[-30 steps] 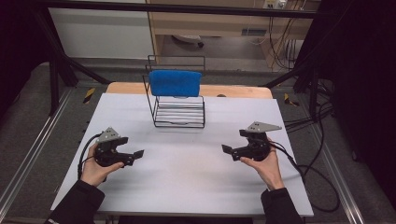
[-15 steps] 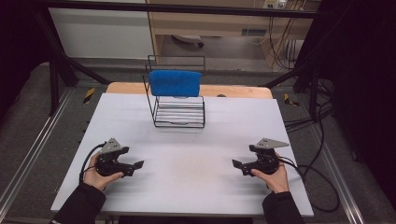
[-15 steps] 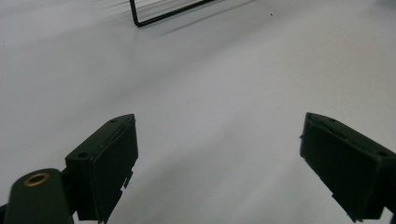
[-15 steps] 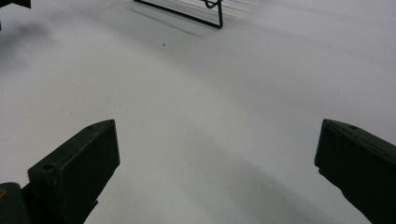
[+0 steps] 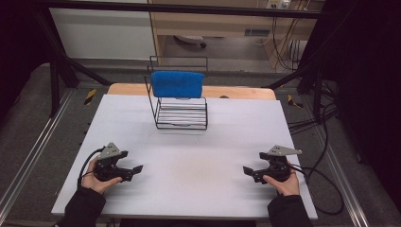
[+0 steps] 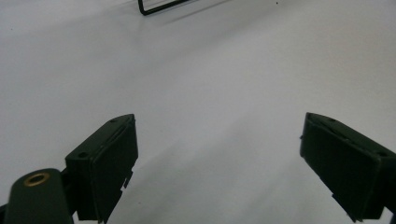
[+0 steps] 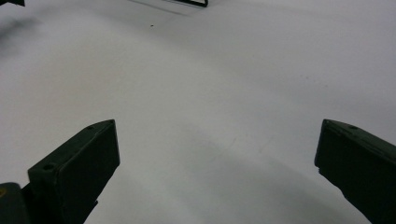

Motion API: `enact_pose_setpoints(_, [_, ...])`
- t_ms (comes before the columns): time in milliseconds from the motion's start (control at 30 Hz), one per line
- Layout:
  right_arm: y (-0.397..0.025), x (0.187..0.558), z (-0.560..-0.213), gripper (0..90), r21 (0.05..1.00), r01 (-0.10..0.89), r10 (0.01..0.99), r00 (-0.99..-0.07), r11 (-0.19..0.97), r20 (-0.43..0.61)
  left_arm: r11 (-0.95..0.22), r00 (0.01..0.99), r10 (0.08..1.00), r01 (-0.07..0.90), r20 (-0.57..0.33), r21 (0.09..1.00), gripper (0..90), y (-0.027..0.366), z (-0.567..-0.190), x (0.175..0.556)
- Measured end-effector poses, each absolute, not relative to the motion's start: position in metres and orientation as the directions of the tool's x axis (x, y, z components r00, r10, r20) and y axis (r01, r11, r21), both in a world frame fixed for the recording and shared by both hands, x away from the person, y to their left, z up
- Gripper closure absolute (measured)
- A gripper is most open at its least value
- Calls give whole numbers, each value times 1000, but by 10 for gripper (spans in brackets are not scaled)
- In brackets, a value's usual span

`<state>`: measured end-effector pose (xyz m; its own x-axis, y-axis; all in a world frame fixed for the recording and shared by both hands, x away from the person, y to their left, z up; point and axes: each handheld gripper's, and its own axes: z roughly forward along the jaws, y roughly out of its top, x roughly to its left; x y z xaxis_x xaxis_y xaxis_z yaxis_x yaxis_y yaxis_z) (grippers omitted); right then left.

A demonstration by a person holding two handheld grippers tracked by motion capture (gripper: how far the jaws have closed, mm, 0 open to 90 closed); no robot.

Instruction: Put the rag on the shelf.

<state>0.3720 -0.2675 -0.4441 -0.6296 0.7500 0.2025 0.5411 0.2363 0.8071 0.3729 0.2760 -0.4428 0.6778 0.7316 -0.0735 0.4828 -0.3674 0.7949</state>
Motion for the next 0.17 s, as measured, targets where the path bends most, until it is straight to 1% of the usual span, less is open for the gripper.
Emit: enact_pose_setpoints(167, [-268,372,-444,7,804,545,750,-628,236,205,-369,678,732,478,-67,797,114,276,-442,372])
